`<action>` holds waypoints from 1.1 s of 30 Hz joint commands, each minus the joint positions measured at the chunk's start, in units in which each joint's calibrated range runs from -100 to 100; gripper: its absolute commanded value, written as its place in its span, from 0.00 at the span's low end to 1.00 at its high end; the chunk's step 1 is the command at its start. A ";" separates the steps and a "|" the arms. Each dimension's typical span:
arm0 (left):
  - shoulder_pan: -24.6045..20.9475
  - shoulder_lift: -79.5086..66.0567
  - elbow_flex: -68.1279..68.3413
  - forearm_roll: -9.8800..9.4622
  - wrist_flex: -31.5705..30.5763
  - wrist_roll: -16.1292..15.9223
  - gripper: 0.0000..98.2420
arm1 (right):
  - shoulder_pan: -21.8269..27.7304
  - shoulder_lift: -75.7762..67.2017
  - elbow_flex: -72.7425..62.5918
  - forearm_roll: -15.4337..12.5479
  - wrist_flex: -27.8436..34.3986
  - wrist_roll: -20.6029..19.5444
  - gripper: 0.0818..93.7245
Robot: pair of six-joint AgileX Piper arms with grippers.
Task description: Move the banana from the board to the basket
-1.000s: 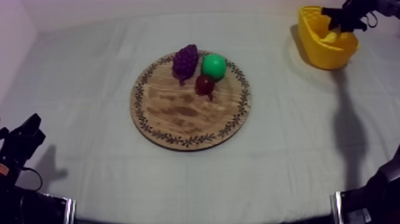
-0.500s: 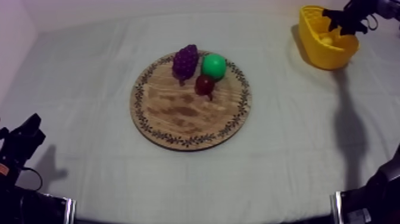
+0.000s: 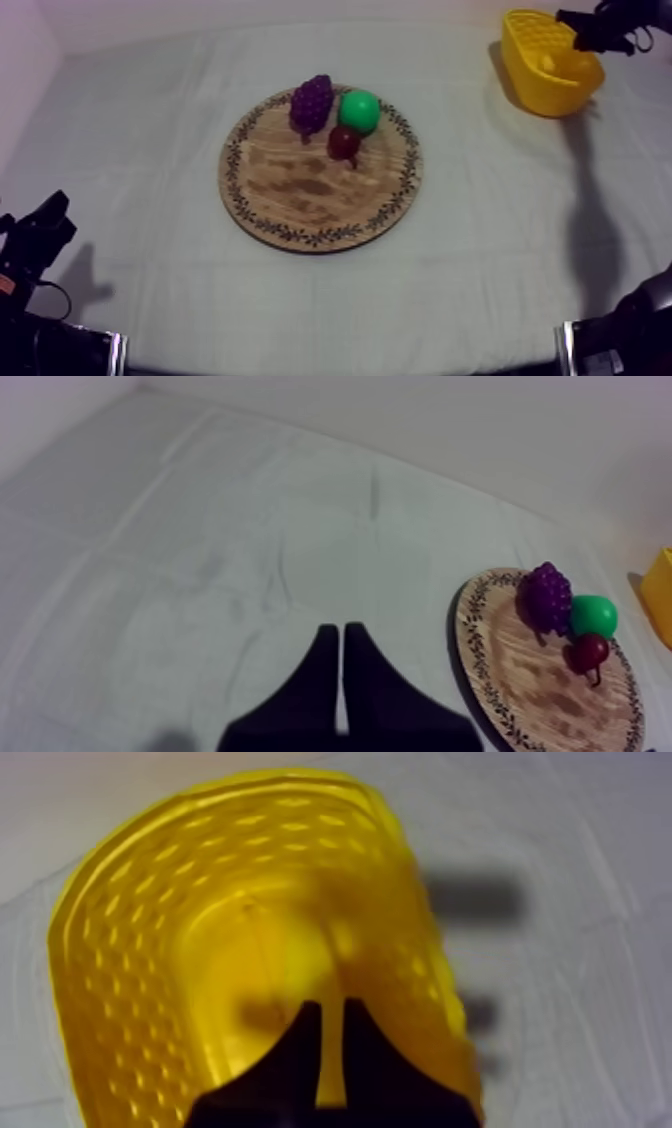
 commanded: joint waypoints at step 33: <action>0.00 -0.03 0.03 -0.01 0.01 0.00 0.00 | -0.48 -67.26 77.94 -12.76 -16.92 16.71 0.07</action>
